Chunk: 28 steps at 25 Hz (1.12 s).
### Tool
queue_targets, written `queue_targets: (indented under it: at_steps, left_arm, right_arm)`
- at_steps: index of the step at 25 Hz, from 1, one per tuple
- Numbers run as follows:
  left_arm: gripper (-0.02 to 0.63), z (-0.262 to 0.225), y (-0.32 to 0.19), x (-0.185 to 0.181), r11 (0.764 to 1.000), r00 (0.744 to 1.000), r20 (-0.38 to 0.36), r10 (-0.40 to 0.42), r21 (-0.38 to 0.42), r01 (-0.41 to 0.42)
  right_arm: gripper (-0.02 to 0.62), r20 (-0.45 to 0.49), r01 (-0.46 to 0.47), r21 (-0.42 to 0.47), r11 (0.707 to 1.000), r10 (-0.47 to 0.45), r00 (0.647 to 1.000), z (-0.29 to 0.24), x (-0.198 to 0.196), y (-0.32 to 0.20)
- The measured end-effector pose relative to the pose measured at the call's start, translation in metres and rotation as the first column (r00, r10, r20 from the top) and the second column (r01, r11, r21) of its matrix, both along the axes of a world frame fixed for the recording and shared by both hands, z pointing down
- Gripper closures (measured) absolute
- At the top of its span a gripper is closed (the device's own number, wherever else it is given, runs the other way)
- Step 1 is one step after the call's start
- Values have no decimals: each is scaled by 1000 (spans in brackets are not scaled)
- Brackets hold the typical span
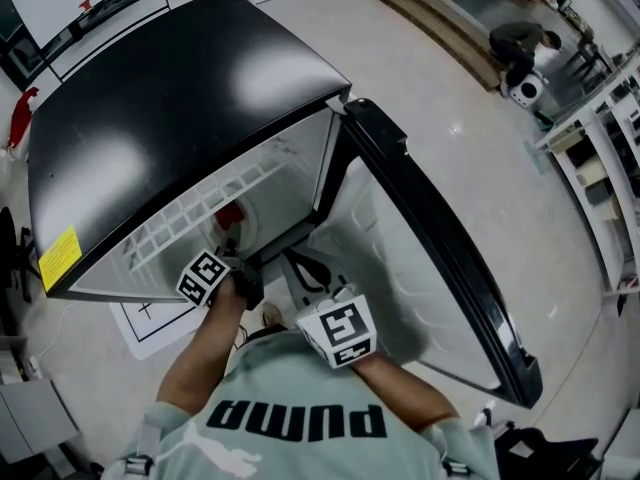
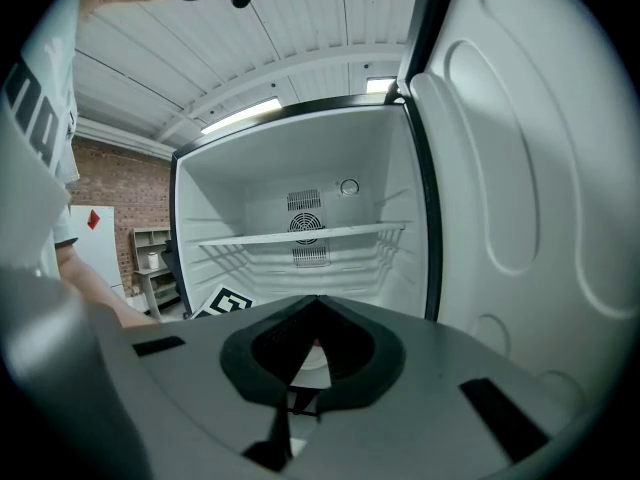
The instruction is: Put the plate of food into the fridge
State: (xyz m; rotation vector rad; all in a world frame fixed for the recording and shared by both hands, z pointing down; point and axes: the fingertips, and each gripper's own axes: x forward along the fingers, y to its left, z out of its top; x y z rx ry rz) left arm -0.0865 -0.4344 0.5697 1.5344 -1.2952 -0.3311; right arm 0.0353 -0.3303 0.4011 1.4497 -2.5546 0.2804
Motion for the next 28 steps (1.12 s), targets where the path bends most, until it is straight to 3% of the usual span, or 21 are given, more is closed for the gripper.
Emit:
queue_targets:
  at_steps: [3, 5, 12, 15, 17, 22, 28]
  left_arm:
    - [353, 2, 6, 7, 995, 985, 136, 102, -9, -102]
    - [343, 5, 10, 12, 984, 954, 241, 178, -24, -177]
    - [318, 19, 23, 16, 931, 775, 525, 352, -106, -350]
    - [310, 19, 25, 14, 918, 717, 589, 373, -122, -377]
    - [310, 18, 26, 12, 912, 695, 609, 382, -128, -390]
    - [308, 15, 32, 8, 907, 680, 618, 394, -140, -398]
    - [276, 7, 33, 1, 940, 800, 510, 316, -57, -336]
  right_arm:
    - [591, 21, -1, -4, 1000, 1, 1000, -1, 0, 2]
    - [591, 26, -2, -6, 1000, 2, 1000, 1, 0, 3]
    - [591, 61, 1, -12, 1000, 0, 998, 1, -3, 9]
    - [591, 71, 1, -13, 1000, 0, 997, 2, -3, 11]
    - [591, 82, 2, -23, 1000, 0, 997, 2, -4, 13]
    - [591, 100, 12, -29, 999, -9, 995, 2, -7, 17]
    - [591, 103, 30, -32, 999, -27, 994, 7, -8, 22]
